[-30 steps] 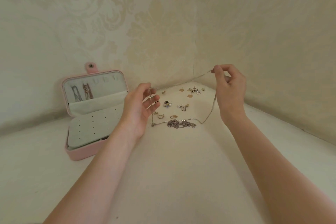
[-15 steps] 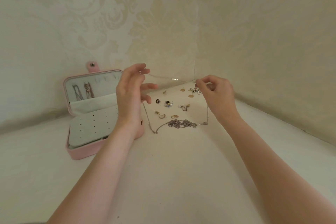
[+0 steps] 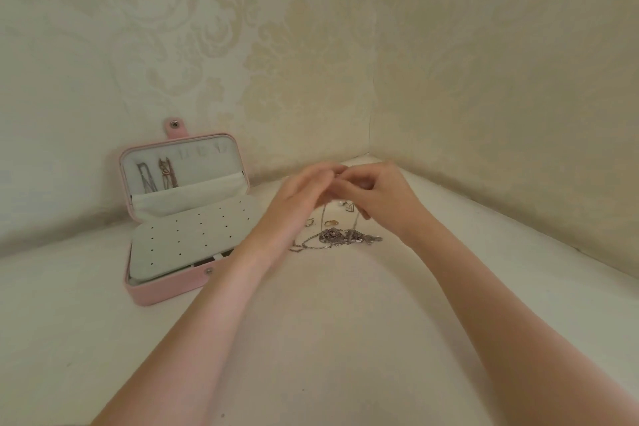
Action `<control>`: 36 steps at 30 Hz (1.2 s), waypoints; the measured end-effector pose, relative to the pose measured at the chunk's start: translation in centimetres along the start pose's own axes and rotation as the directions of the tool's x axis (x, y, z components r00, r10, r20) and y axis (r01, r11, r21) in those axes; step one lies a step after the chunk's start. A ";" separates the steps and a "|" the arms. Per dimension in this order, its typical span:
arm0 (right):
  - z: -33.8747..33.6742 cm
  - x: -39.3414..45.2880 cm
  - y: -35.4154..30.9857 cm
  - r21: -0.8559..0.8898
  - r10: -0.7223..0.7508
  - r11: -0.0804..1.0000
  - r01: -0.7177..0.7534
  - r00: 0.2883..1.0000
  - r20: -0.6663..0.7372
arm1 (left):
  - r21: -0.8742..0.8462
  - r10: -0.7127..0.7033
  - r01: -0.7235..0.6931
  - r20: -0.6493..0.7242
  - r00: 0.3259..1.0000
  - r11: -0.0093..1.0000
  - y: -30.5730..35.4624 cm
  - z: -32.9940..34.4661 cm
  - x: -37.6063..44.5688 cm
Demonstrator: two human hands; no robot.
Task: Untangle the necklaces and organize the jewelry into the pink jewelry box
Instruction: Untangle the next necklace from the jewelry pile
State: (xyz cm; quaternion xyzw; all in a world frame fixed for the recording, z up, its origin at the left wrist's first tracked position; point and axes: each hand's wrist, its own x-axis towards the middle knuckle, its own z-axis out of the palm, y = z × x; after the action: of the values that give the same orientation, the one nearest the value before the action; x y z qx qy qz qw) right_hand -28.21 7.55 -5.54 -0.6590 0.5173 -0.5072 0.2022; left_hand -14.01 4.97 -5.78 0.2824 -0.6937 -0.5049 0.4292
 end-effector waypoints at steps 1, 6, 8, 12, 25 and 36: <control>0.0 0.0 -0.2 0.022 0.015 1.000 -0.015 1.000 0.012 | -0.054 -0.053 0.056 0.053 0.997 0.997 0.0 0.1 -0.1; -0.7 -0.1 -0.6 0.277 0.190 0.942 -0.192 0.981 0.033 | 0.084 -0.230 0.228 0.016 0.973 0.970 -0.1 -0.4 -0.1; -0.9 -0.1 -0.4 0.303 0.224 0.927 -0.219 0.974 0.019 | 0.186 -0.200 0.198 -0.004 0.980 0.963 0.0 -0.7 -0.2; -1.1 0.1 -0.1 0.333 0.242 0.915 -0.229 0.970 0.002 | 0.188 -0.209 0.220 -0.078 0.975 0.957 0.6 -0.9 -0.5; -0.9 -0.1 -0.1 0.368 0.290 0.880 -0.300 0.953 0.083 | 0.211 -0.128 0.126 -0.005 0.992 0.969 0.1 -0.2 -0.3; -0.7 -0.1 -0.4 0.422 0.326 0.852 -0.311 0.945 0.037 | 0.320 0.084 -0.076 -0.010 0.996 0.944 -0.9 0.7 0.1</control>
State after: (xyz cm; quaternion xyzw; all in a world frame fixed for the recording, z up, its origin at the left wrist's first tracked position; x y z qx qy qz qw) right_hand -28.66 8.01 -4.97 -0.4958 0.5006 -0.5780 0.4117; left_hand -14.70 4.88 -6.66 0.3257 -0.7720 -0.3646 0.4061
